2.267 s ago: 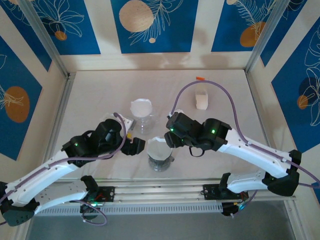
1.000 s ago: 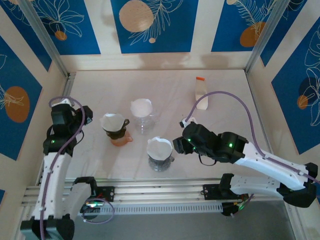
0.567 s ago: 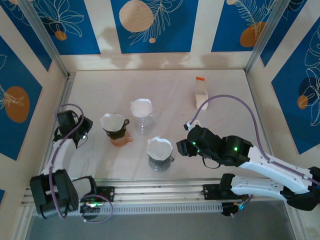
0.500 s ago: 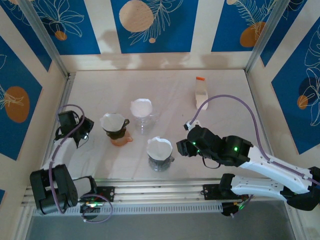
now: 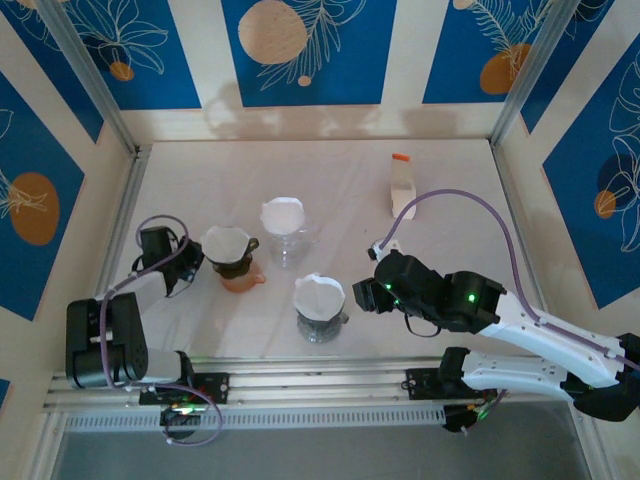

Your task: Place the coffee filter in the dripper

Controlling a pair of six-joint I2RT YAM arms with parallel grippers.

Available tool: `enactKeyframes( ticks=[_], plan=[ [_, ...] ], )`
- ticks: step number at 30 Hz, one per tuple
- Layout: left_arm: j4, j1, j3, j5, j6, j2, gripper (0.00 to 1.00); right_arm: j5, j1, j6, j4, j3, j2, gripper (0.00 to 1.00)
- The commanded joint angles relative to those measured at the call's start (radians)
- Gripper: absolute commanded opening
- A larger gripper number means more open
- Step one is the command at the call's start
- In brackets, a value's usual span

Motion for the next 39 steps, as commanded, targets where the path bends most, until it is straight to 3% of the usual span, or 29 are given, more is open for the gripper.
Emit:
enactKeyframes(
  ticks=[1,9,29,34,39],
  plan=[
    [0.09,-0.025,-0.024,0.025,-0.038,0.033,0.0,0.031,0.003,0.028,-0.009,0.004,-0.019,0.57],
    [0.185,-0.07,-0.077,0.031,-0.085,0.073,0.0,0.036,0.003,0.028,-0.012,0.005,-0.022,0.57],
    [0.242,-0.248,-0.114,-0.008,-0.139,0.053,0.0,0.03,0.002,0.04,-0.006,-0.001,-0.022,0.58],
    [0.182,-0.259,-0.118,-0.041,-0.125,0.006,0.0,0.031,0.002,0.037,-0.001,-0.004,-0.022,0.58],
    [0.002,-0.237,-0.1,-0.123,-0.058,-0.1,0.0,0.045,0.001,0.037,-0.007,-0.004,-0.024,0.58]
  ],
)
